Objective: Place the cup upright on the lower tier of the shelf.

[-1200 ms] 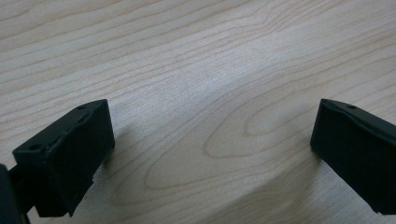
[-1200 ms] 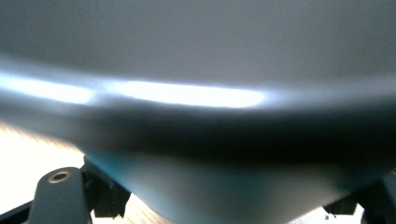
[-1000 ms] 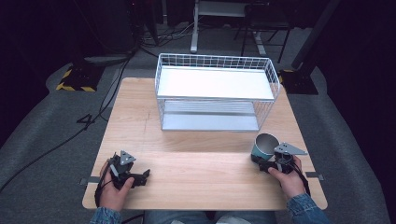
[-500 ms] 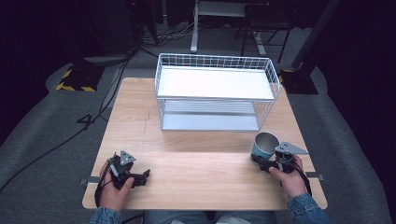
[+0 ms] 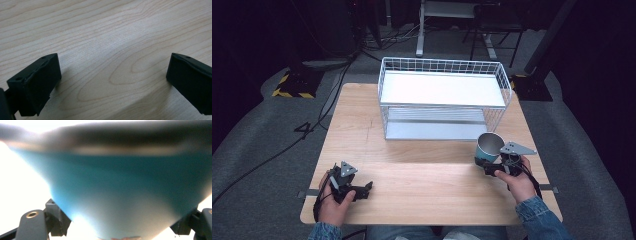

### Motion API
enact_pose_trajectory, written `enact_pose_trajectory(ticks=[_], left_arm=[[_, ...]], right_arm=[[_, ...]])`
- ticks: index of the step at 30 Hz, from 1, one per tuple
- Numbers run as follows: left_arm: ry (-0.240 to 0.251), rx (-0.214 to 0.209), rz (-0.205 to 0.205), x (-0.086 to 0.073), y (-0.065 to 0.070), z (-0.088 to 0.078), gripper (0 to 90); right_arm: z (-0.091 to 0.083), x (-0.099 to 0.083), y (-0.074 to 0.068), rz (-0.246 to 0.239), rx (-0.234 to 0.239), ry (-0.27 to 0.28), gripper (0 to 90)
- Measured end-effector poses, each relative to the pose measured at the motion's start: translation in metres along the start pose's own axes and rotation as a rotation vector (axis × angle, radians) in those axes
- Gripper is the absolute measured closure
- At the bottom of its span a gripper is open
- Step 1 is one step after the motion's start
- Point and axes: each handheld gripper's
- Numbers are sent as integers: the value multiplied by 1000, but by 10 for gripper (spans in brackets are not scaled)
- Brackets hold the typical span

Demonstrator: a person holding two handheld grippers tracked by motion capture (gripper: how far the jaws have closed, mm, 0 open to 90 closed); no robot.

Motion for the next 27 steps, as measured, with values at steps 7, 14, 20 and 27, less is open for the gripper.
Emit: enact_pose_trajectory(ticks=[7, 14, 20, 27], left_arm=[[0, 0, 0, 0, 0, 0, 2], [0, 0, 0, 0, 0, 0, 2], [0, 0, 0, 0, 0, 0, 2], [1, 0, 0, 0, 0, 0, 2]], right_arm=[[13, 19, -8, -19, 21, 6, 218], [27, 33, -14, -34, 33, 16, 218], [39, 41, -16, -23, 36, 21, 218], [55, 48, -15, -14, 26, 5, 218]])
Point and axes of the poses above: each handheld gripper's, and its own axes: z roughly forward along the jaws, x roughly out of its top, y roughly to its right, and after that the axes turned 4 degrees about z, right-handed
